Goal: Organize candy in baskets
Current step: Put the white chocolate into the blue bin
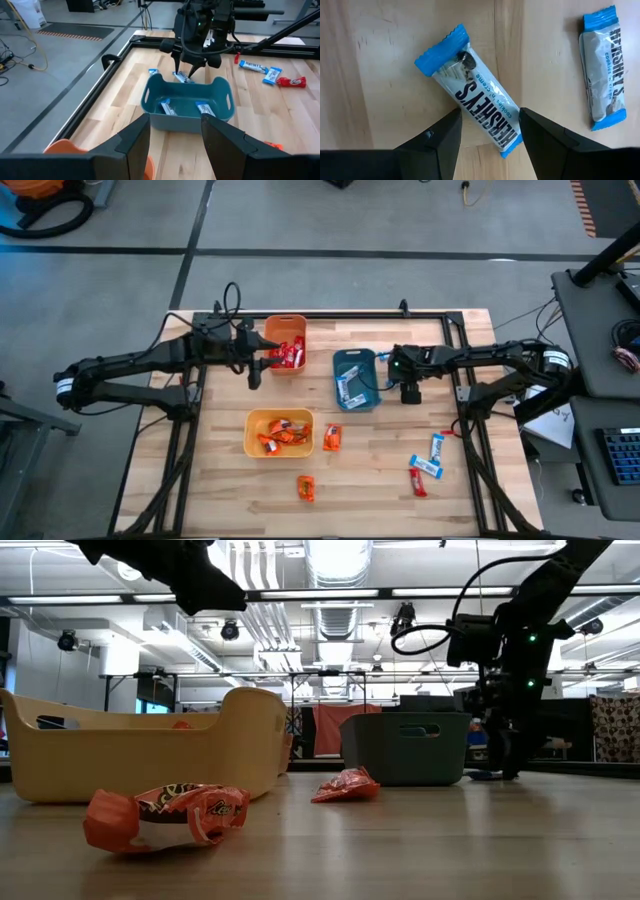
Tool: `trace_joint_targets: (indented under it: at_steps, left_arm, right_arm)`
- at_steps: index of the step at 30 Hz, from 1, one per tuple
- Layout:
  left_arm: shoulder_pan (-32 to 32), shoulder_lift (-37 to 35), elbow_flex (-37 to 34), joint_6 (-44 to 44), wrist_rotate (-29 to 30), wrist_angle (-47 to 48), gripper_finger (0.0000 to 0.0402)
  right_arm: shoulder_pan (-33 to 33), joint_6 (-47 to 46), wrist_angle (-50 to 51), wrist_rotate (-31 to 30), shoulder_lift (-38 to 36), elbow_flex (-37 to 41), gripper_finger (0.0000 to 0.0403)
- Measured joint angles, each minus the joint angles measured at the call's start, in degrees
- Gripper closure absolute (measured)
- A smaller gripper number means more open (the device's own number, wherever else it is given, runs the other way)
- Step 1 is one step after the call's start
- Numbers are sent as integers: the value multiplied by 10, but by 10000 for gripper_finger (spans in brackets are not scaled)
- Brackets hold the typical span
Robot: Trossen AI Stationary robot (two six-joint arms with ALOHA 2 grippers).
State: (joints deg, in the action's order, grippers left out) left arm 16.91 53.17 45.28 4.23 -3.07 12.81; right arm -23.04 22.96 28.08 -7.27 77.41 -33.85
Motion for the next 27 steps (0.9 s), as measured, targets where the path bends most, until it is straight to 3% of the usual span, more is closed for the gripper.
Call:
trace_joint_targets:
  at_steps: [6,19,27]
  left_arm:
    - [0,0,0,2,0,-3,242]
    - [0,7,0,-2,0,-13,242]
    - [0,24,0,-5,0,-13,242]
  right_arm:
    - [0,-12,6,8,1,-5,227]
    - [0,-50,27,55,-4,-6,385]
    - [2,-115,44,71,-49,-3,394]
